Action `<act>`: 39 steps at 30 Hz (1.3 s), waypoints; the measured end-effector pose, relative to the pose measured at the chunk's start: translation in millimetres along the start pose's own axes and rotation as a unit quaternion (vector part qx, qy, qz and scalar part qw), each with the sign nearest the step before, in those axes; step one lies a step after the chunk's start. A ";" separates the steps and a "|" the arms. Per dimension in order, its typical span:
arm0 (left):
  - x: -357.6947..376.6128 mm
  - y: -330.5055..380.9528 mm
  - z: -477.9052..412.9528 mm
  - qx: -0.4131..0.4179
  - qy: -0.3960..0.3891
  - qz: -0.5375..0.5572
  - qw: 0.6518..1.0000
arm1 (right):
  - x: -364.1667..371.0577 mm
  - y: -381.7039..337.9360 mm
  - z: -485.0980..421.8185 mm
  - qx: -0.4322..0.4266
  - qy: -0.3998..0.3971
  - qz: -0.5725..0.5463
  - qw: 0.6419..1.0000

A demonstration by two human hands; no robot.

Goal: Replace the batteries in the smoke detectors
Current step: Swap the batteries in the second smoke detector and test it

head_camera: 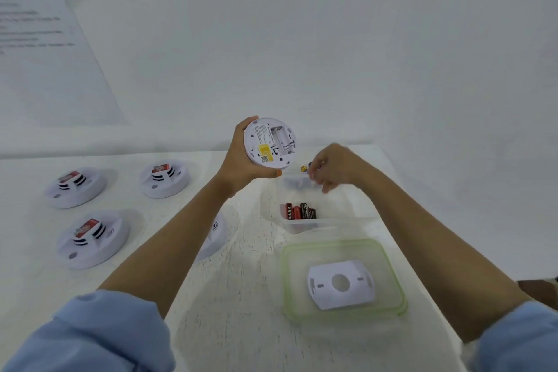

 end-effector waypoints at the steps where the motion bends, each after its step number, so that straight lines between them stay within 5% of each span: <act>1: 0.5 -1.7 -1.1 -0.002 0.001 0.003 1.000 | -14.4 -4.5 -8.0 -0.015 0.052 -0.006 0.999; 3: 1.7 -4.6 -3.0 -0.008 0.001 0.007 1.000 | -23.2 -11.5 -26.5 -0.032 0.118 0.079 0.989; 6: 5.6 -8.0 -4.3 -0.013 -0.005 0.008 1.000 | 7.9 -8.2 -56.9 -0.017 0.039 0.198 0.979; 14: 9.3 -18.1 -5.8 -0.023 -0.023 0.001 0.999 | 23.3 -18.6 -84.4 -0.048 0.000 0.227 0.973; 19: 3.1 -18.2 -7.2 -0.023 -0.005 0.012 1.000 | -3.9 -24.9 -77.2 -0.106 0.043 -0.013 0.993; 22: 1.5 -15.5 -5.3 -0.027 0.006 0.027 0.999 | -50.7 -21.4 -49.0 -0.146 0.150 -0.298 0.931; 25: 3.9 -11.5 -4.9 -0.023 0.018 0.035 0.999 | -65.9 -35.9 -6.9 -0.230 0.179 -0.384 0.876; 28: 10.0 -8.3 -5.5 -0.016 0.015 0.038 0.999 | -44.5 -59.6 21.6 -0.302 0.149 -0.291 0.896; 34: 14.0 -9.7 -0.8 -0.017 0.010 0.044 0.999 | -36.0 -60.3 34.2 -0.354 0.226 -0.143 0.896; 39: 13.4 -5.9 -2.1 -0.016 0.011 0.051 0.999 | -30.3 -54.2 37.3 -0.356 0.231 -0.136 0.895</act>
Point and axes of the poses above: each hand's wrist, its own z-axis away from the middle knuckle, its own x-axis out of the palm, y = z × x, the point moved 9 cm from there along -z, towards the middle knuckle, and after that the axes turned 14 degrees about x, right-handed, at the moved point
